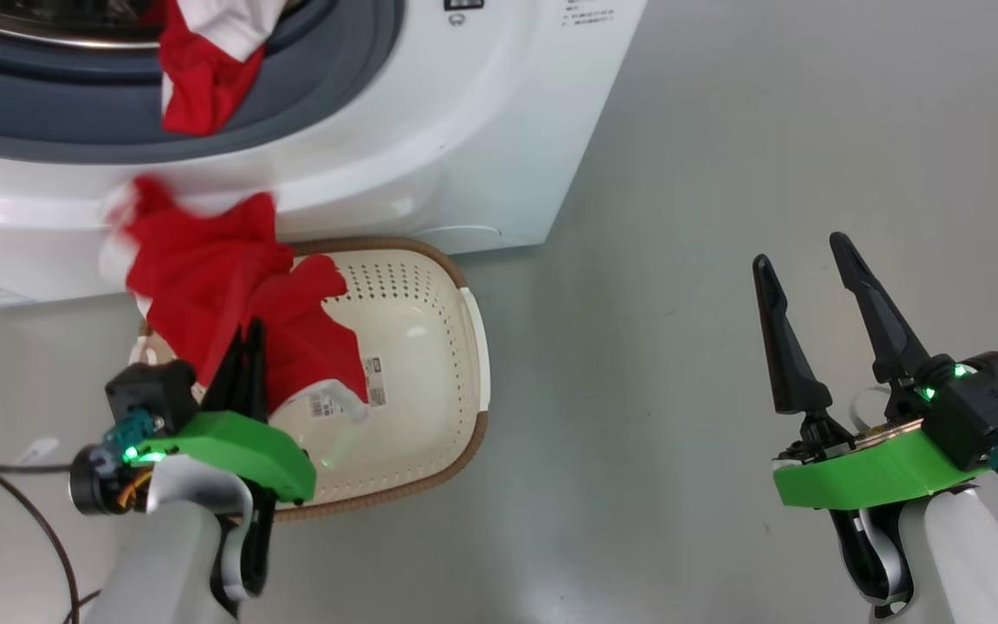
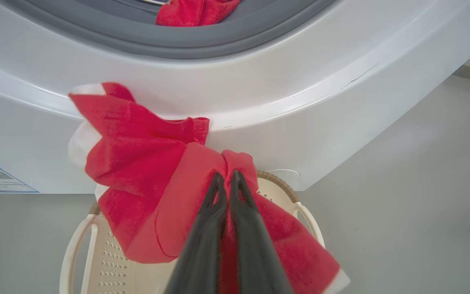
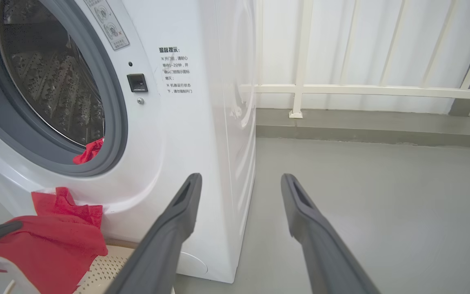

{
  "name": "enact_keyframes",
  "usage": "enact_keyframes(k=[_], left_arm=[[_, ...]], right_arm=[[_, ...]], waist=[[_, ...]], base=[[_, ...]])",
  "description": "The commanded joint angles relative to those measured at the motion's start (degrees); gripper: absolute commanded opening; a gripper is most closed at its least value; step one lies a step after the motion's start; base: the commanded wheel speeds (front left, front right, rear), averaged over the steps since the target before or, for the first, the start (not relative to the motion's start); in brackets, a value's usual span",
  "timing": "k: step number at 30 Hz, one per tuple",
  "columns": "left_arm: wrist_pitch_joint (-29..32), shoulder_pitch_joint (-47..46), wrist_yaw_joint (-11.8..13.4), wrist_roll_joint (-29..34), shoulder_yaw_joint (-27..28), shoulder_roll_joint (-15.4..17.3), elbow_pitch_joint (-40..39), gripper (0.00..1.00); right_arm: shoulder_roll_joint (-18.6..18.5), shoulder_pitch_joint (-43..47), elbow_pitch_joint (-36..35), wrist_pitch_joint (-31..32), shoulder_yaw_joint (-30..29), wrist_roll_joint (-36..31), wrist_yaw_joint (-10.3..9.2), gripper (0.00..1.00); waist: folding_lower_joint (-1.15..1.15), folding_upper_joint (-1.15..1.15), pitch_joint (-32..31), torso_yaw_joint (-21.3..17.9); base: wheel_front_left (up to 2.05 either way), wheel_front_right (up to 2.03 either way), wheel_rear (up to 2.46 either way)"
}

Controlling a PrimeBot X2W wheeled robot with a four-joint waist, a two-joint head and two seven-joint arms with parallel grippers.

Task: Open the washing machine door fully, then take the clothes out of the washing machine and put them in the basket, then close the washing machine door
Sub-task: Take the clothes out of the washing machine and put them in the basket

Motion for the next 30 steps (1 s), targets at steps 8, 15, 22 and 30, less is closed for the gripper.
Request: enact_keyframes(k=[8,15,22,30], left_arm=[[-2.63,-9.0,-2.42,-1.2,2.03,0.08,15.95,0.0],[-2.04,-14.14,-3.23,-2.46,2.73,0.16,26.61,0.0],[1.52,-18.8,-4.54,-3.41,2.75,1.44,36.29,0.0],[4.74,-22.11,-4.91,-3.92,2.46,2.83,42.09,0.57]], right_arm=[[-0.15,-1.34,-1.58,-0.36,1.53,0.3,0.35,1.0],[-0.15,-2.14,-1.63,-0.36,2.6,0.75,0.35,1.0],[-0.15,-3.11,-1.82,-0.36,3.14,1.39,0.35,1.0],[-0.15,-4.3,-1.74,-0.36,3.93,2.66,0.35,1.0]], waist=[[0.0,0.0,3.32,-1.94],[0.0,0.0,5.39,-3.43],[0.0,0.0,8.62,-5.63],[0.0,0.0,11.64,-7.73]], base=[[0.0,0.0,0.0],[0.0,0.0,0.0],[0.0,0.0,0.0],[0.0,0.0,0.0]])
